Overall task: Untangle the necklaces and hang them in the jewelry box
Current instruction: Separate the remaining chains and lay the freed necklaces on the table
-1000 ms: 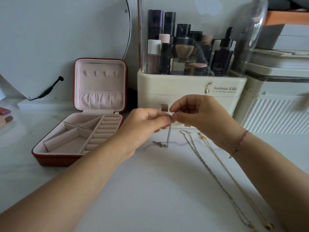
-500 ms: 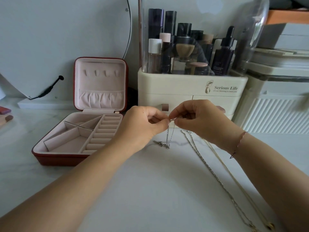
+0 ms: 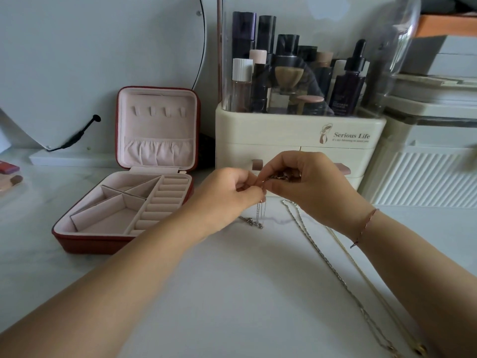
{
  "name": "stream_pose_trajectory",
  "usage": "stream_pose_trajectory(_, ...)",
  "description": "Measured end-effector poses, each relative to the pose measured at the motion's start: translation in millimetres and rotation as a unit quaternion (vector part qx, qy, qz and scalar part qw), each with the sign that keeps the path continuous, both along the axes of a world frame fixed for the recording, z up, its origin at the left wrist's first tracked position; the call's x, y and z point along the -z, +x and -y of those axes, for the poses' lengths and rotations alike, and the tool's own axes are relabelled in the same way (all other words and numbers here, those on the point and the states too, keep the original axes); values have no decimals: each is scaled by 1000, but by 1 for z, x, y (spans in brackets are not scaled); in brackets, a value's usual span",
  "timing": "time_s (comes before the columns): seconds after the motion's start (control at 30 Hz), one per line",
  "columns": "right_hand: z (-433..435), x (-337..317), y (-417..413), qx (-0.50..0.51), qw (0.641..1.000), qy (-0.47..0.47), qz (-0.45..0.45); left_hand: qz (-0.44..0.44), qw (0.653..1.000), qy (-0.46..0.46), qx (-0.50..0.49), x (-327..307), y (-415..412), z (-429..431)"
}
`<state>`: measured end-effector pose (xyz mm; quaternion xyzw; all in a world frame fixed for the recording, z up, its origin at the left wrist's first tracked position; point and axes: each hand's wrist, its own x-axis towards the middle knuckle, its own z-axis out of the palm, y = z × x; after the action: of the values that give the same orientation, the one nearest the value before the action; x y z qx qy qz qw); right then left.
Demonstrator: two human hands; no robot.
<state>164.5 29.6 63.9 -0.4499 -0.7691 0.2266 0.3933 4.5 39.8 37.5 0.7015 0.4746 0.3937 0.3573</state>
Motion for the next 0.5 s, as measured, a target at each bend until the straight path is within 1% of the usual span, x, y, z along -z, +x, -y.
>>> stream_pose_trajectory(0.1, 0, 0, -1, 2, 1000, -13, -11, 37, 999, -11, 13, 0, -1, -1)
stream_pose_trajectory(0.23, 0, -4, 2, 21, 998, -37, -47, 87, 995, -51, 25, -1, -2, -1)
stream_pose_trajectory(0.37, -2, -2, 5, 33, 998, -42, -42, 110, 991, -72, 22, -1, -1, -1)
stream_pose_trajectory(0.5, -4, -1, 6, 44, 998, -34, -40, 112, 990, -83, 8, -1, -1, -3)
